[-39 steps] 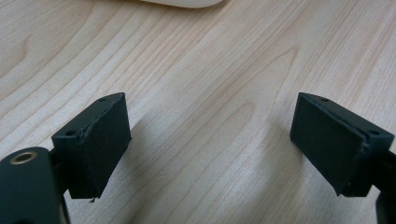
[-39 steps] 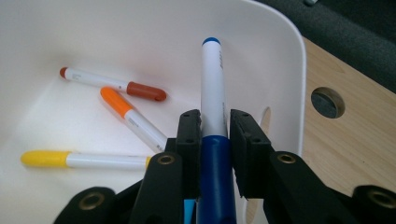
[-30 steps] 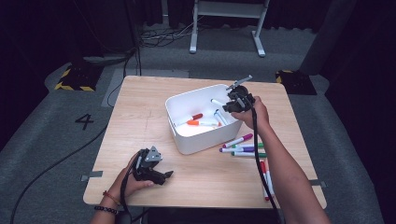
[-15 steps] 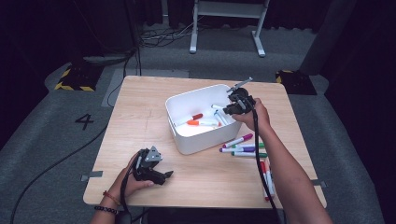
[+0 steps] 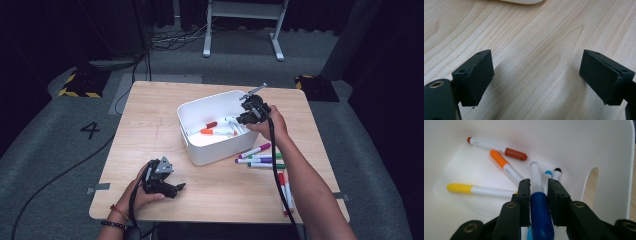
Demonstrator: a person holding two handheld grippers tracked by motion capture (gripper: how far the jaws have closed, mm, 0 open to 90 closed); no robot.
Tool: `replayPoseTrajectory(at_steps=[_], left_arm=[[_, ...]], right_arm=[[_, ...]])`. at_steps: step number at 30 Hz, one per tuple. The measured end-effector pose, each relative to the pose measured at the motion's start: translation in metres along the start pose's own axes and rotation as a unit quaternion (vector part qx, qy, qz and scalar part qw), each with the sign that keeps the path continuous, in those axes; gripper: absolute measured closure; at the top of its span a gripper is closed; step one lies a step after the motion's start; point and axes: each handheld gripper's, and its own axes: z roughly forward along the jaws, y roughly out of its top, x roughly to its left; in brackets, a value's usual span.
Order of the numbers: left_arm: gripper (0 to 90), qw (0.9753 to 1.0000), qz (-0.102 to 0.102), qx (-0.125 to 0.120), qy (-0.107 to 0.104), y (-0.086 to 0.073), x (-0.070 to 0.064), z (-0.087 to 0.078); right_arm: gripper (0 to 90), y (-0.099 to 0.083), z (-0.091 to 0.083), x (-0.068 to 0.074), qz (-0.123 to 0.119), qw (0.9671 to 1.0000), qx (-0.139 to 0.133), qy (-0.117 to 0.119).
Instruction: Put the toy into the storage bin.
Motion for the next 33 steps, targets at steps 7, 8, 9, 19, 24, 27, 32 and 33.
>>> replayPoseTrajectory(at_steps=[7,8,9,19,24,27,32,33], left_arm=[[12.4,1.0,0.0,-0.001,0.001,0.0,0.0,0.0],[12.4,1.0,0.001,-0.001,0.0,0.0,0.0,0.0],[12.4,1.0,0.0,-0.002,0.0,0.0,0.0,0.0],[12.4,1.0,0.0,0.0,0.0,0.0,0.0,0.0],[12.4,1.0,0.0,0.0,0.0,0.0,0.0,0.0],[12.4,1.0,0.0,0.0,0.0,0.0,0.0,0.0],[12.4,1.0,0.0,-0.001,-0.001,0.0,0.0,0.0],[12.4,1.0,0.0,-0.001,-0.001,0.0,0.0,0.0]], right_arm=[[68.8,0.0,-0.002,0.001,-0.009,0.9999,-0.006,0.005],[67.8,0.001,-0.003,0.003,-0.013,0.9999,-0.006,0.007],[67.6,0.002,-0.004,0.007,-0.014,0.9998,-0.011,0.011],[60.8,-0.008,-0.037,0.018,-0.028,0.9956,-0.08,0.041],[58.7,-0.03,-0.064,0.015,-0.033,0.9889,-0.131,0.061],[58.6,-0.059,-0.081,0.013,-0.035,0.9859,-0.149,0.069],[58.4,-0.101,-0.097,0.014,-0.033,0.9861,-0.153,0.054],[58.4,-0.112,-0.1,0.014,-0.033,0.9865,-0.152,0.051]])
